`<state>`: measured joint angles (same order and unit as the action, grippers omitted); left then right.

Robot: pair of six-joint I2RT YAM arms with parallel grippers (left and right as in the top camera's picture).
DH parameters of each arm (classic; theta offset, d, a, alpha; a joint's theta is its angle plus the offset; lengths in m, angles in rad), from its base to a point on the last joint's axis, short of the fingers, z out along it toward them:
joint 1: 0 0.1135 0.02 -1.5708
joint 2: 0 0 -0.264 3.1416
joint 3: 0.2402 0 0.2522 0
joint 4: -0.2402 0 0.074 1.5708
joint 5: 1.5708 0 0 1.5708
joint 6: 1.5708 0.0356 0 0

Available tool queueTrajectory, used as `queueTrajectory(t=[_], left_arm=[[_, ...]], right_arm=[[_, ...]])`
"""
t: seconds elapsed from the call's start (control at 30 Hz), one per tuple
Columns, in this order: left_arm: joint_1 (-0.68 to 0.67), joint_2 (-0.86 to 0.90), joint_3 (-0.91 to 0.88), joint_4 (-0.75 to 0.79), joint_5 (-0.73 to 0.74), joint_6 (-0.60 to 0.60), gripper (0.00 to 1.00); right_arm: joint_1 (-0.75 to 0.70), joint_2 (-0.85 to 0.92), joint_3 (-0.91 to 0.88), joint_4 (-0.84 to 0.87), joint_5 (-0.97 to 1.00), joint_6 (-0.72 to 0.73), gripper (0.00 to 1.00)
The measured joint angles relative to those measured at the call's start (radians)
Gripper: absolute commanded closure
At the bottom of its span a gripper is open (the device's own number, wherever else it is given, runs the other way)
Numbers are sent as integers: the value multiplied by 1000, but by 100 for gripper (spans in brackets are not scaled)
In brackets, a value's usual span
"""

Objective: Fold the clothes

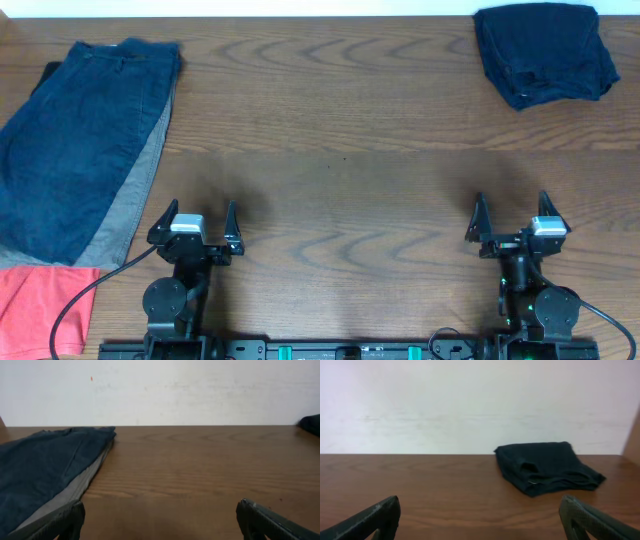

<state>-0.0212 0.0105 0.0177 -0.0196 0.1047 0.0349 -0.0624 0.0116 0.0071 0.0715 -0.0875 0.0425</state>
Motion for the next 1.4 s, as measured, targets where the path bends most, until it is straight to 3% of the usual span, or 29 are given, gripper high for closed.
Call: queueTrajectory(t=[0.23,0.5,0.67,0.9,0.97,1.07,1.27,1.4], left_arm=[[0,112,91,-52,2,-9,2],[0,469,396,-121,4,-9,2],[0,754,711,-323,5,-5,2],[0,1188,1267,-715,5,86,2],[0,1286,1381,-748,12,106,2],[0,1399,1481,-720,37,125,2],[2,1532,1495,-533,37,183,2],[11,1645,1500,-396,-46,200,2]], right_arm=[[0,82,73,-15,-55,0,1],[0,396,344,-34,-114,-2,1],[0,677,587,-162,-189,-6,1],[0,1099,1020,-515,-300,-48,1],[0,1197,1117,-577,-327,-56,1],[0,1324,1212,-578,-373,-63,1],[0,1456,1234,-553,-444,-72,1],[0,1504,1234,-553,-475,-79,13]])
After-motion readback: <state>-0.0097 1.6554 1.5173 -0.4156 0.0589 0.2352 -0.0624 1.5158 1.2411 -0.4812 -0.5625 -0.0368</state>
